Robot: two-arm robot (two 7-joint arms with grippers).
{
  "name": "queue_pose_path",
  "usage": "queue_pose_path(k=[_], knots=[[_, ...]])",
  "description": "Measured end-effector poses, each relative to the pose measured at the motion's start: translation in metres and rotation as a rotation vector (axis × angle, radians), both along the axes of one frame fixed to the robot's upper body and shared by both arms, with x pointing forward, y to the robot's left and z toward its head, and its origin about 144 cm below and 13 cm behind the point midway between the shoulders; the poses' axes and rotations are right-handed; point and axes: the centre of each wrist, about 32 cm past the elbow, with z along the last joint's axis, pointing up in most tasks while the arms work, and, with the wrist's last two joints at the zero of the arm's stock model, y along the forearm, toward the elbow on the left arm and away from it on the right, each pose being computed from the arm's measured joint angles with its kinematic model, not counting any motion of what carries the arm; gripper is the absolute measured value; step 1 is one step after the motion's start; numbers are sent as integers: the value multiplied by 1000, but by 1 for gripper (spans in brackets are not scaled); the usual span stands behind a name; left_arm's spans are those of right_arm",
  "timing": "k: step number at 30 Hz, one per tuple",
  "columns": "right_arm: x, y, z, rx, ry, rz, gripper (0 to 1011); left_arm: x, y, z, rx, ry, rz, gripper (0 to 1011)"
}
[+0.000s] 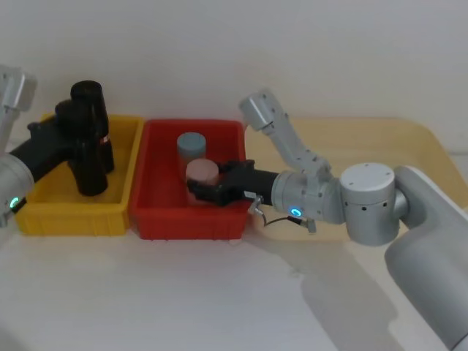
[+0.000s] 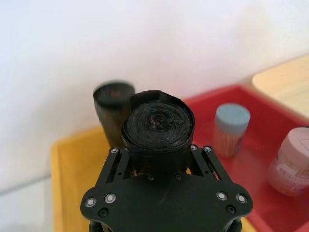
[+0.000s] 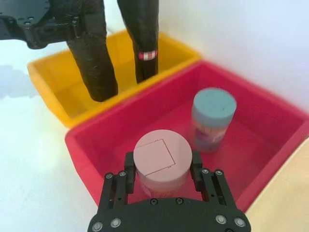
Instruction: Pick up the garbage bag with the one hand and transfer it to the other hand.
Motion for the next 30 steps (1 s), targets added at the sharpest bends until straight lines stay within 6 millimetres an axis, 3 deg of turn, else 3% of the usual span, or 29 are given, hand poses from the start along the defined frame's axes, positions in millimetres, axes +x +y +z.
queue_pose_path(k=[16, 30], knots=[[-26, -33, 49, 60, -201, -93, 659, 16, -22, 72, -18, -166, -109, 435], [-55, -68, 74, 48, -298, -268, 659, 51, -62, 100, -39, -209, -293, 435]])
